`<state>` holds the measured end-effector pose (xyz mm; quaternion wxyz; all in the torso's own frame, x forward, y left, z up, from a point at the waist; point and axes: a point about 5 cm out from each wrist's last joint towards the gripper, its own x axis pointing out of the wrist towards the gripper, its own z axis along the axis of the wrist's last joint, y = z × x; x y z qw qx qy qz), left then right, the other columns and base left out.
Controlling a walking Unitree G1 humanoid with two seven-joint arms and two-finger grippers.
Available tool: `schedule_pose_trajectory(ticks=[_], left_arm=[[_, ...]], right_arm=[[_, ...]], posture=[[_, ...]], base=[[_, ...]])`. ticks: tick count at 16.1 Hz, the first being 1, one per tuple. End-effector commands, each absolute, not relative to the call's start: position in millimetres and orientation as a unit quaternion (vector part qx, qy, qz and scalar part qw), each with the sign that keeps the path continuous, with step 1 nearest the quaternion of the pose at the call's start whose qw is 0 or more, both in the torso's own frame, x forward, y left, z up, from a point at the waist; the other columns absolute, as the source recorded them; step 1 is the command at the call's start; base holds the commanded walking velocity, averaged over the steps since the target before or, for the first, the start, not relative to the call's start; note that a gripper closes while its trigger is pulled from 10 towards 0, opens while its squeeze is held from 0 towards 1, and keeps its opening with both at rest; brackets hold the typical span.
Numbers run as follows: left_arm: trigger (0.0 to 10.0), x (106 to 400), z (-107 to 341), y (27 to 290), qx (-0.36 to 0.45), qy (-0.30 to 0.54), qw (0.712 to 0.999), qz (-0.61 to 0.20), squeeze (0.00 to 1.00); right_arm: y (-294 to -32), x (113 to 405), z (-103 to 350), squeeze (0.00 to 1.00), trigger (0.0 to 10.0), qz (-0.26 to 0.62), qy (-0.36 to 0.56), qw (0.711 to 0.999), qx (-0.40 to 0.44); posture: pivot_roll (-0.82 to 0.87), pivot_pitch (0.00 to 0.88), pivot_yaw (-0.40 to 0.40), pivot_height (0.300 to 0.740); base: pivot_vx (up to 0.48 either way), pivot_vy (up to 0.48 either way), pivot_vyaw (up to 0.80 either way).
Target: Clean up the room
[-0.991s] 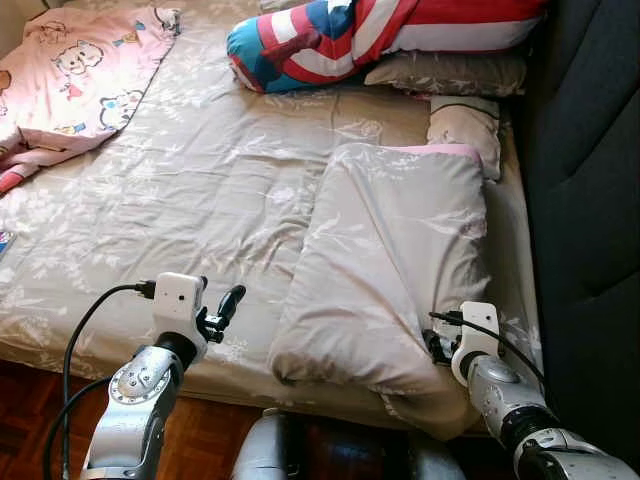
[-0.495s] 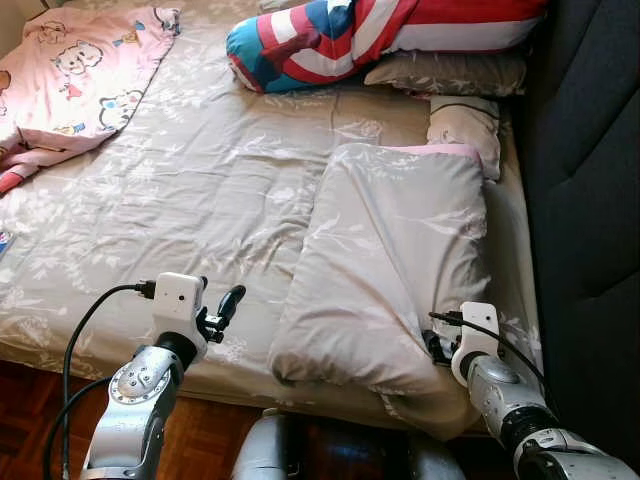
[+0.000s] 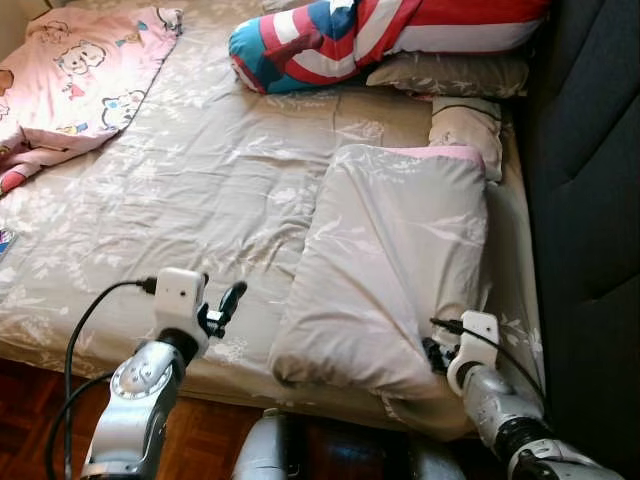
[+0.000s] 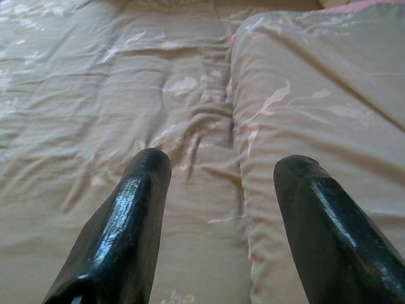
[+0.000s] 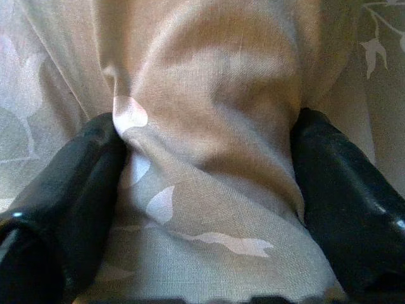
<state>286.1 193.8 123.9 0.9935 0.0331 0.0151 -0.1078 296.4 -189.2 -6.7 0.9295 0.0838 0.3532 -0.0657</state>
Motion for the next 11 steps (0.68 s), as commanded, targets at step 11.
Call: schedule_pose_trajectory(ticks=[11], left_arm=[[10.0,291.0,110.3,190.0,0.011,0.046,0.992,-0.120,0.00]], right_arm=[[-183.7,249.0,-48.0,0.00,0.0,-0.070,0.459,0.881,0.089]], posture=[[0.09,0.298,0.075,0.669]], base=[[0.000,0.000,0.00]])
